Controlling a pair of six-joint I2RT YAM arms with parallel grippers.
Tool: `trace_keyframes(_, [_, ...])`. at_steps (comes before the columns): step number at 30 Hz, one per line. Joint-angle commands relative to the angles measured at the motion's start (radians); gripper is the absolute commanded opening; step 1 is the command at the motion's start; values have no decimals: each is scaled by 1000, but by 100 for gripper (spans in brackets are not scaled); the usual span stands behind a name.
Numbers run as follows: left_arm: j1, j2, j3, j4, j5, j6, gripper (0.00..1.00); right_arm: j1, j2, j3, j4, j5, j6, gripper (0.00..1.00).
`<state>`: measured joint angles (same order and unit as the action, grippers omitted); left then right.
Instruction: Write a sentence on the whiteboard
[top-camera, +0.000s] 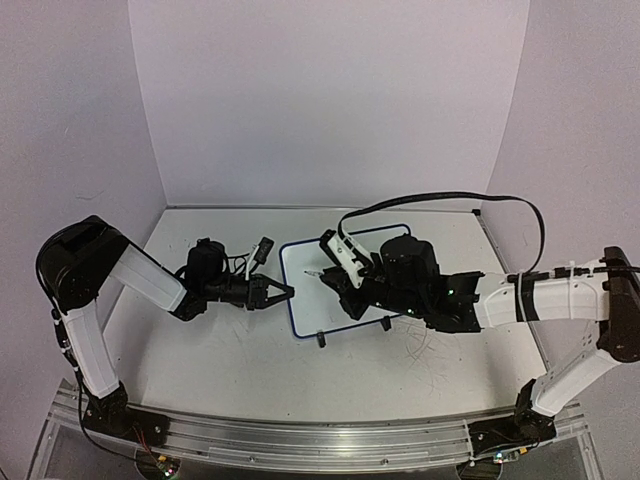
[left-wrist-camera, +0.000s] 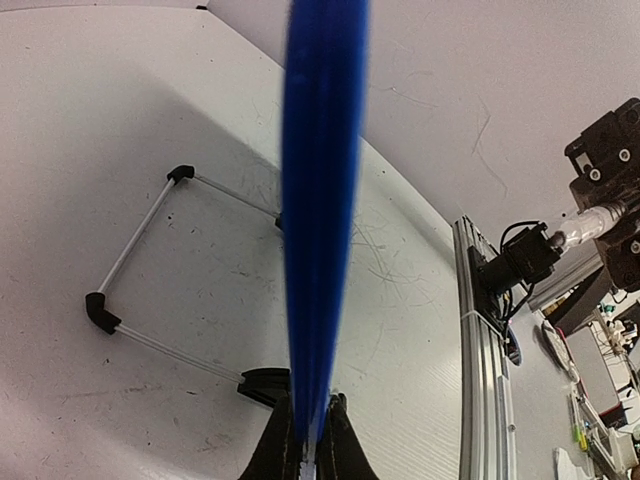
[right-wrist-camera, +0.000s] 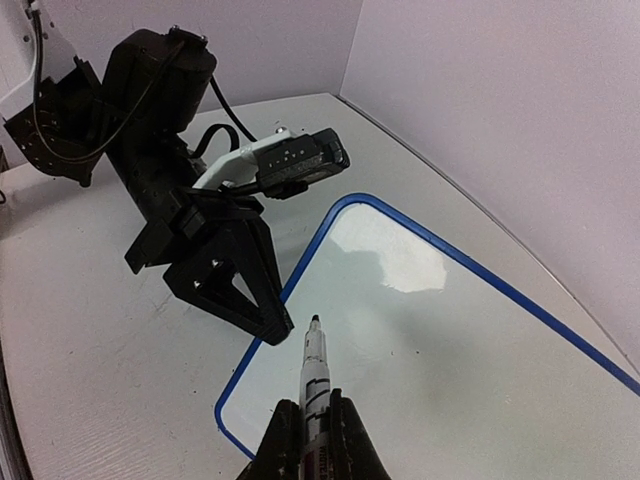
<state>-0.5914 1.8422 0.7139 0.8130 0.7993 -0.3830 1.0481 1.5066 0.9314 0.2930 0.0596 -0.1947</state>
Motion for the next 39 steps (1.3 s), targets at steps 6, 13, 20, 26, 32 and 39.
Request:
trace_keyframes(6, [-1, -5, 12, -111, -67, 39, 0, 4, 65, 66, 64, 12, -23, 0])
trace_keyframes(13, [-1, -8, 7, -114, -71, 50, 0, 3, 105, 92, 68, 26, -26, 0])
trace_keyframes(20, [-1, -5, 9, -117, -68, 52, 0, 4, 145, 123, 69, 43, -26, 0])
trace_keyframes(26, [-1, -11, 7, -121, -70, 56, 0, 3, 166, 130, 79, 67, -25, 0])
trace_keyframes(32, [-1, -11, 6, -124, -73, 56, 0, 3, 181, 131, 86, 72, -26, 0])
trace_keyframes(39, [-1, -9, 11, -126, -74, 58, 0, 3, 196, 136, 95, 86, -26, 0])
